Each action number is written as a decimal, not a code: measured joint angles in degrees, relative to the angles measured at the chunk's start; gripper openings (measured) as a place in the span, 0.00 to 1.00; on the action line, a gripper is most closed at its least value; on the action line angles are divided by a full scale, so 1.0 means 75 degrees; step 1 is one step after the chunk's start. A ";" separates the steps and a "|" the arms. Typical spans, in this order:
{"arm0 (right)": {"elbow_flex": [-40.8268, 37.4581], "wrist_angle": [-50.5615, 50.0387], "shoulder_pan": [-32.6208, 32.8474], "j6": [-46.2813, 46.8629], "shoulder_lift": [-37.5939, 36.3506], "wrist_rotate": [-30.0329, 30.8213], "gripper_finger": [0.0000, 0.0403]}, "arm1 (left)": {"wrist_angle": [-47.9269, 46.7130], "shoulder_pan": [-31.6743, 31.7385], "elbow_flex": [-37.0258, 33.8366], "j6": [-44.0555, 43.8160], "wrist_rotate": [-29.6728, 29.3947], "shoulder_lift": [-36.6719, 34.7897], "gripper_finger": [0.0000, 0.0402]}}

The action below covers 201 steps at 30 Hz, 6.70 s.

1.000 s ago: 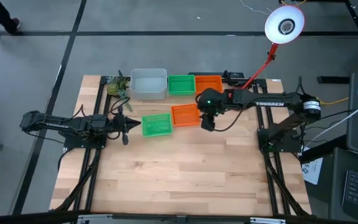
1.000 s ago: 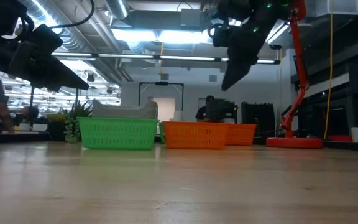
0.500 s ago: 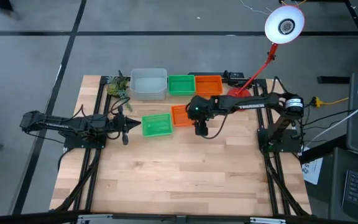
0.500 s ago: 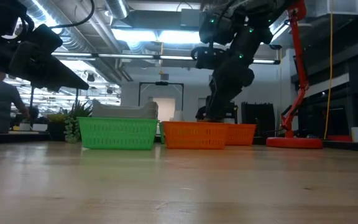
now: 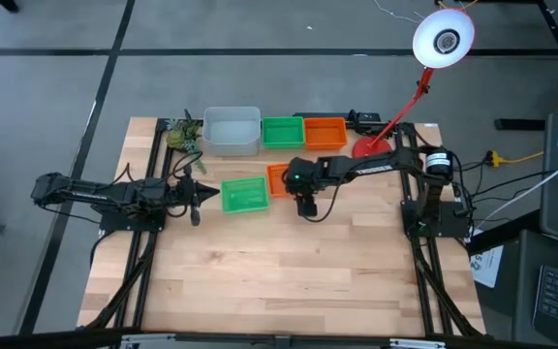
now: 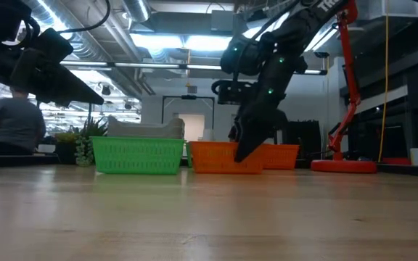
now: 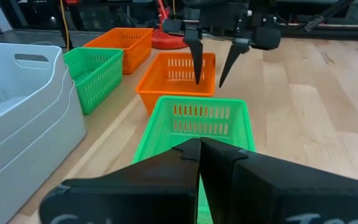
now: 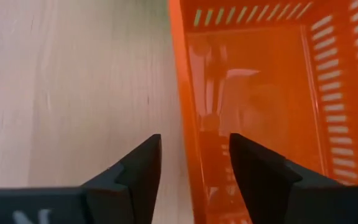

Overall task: Stack baskets by color
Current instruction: Stack the bottom orange bin on top of the top orange bin, then stack the bottom green bin on top of the top green bin

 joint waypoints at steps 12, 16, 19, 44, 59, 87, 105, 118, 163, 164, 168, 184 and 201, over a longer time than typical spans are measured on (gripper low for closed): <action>0.0017 -0.1153 0.0292 0.0044 -0.0601 0.0052 0.01 | 0.0000 -0.0001 0.0000 0.0000 -0.0002 0.0000 0.00; 0.0299 -0.2375 0.0547 -0.0002 -0.1563 0.1341 0.01 | 0.0000 0.0000 0.0000 0.0000 -0.0002 0.0000 0.00; 0.0375 -0.2954 0.0499 -0.0034 -0.2342 0.2710 0.00 | 0.0000 0.0000 0.0000 0.0000 -0.0002 0.0000 0.00; 0.0364 -0.1999 -0.3588 -0.4002 -0.1655 0.0832 0.00 | 0.0000 -0.0003 0.0000 0.0000 -0.0002 0.0000 0.00; 0.0364 -0.1981 -0.3780 -0.4040 -0.1501 0.0755 0.06 | 0.0000 0.0000 0.0000 0.0000 -0.0002 0.0000 0.00; 0.0635 -0.1985 -0.2696 -0.3089 -0.1554 -0.0495 0.37 | 0.0000 -0.0003 0.0000 0.0000 -0.0002 0.0000 0.00; 0.0871 0.2534 0.0593 -0.0740 -0.0207 -0.0684 0.37 | 0.0000 -0.0003 0.0000 0.0000 0.0001 -0.0001 0.00; 0.4175 -0.0002 0.1031 -0.0016 0.2221 -0.0544 0.37 | 0.0003 -0.0003 0.0000 0.0000 -0.0002 -0.0003 0.00; 0.4870 -0.4849 -0.0459 -0.1686 0.0073 0.2182 0.00 | 0.0003 -0.0003 0.0000 0.0000 0.0000 0.0000 0.00; 0.4869 -0.4714 -0.0691 -0.1816 0.0097 0.2021 0.00 | 0.0003 -0.0003 0.0000 0.0000 0.0001 -0.0001 0.00; 0.4506 -0.3918 -0.1542 -0.2189 0.0204 0.1278 0.00 | 0.0003 -0.0003 0.0000 0.0000 0.0001 0.0000 0.00; 0.2283 -0.0829 -0.2698 -0.3194 0.0128 0.0652 0.00 | 0.0003 -0.0003 0.0000 0.0000 0.0001 -0.0002 0.00; 0.2092 -0.0194 -0.2757 -0.3053 0.0279 -0.0201 0.00 | 0.0003 -0.0003 0.0000 0.0000 0.0000 0.0000 0.00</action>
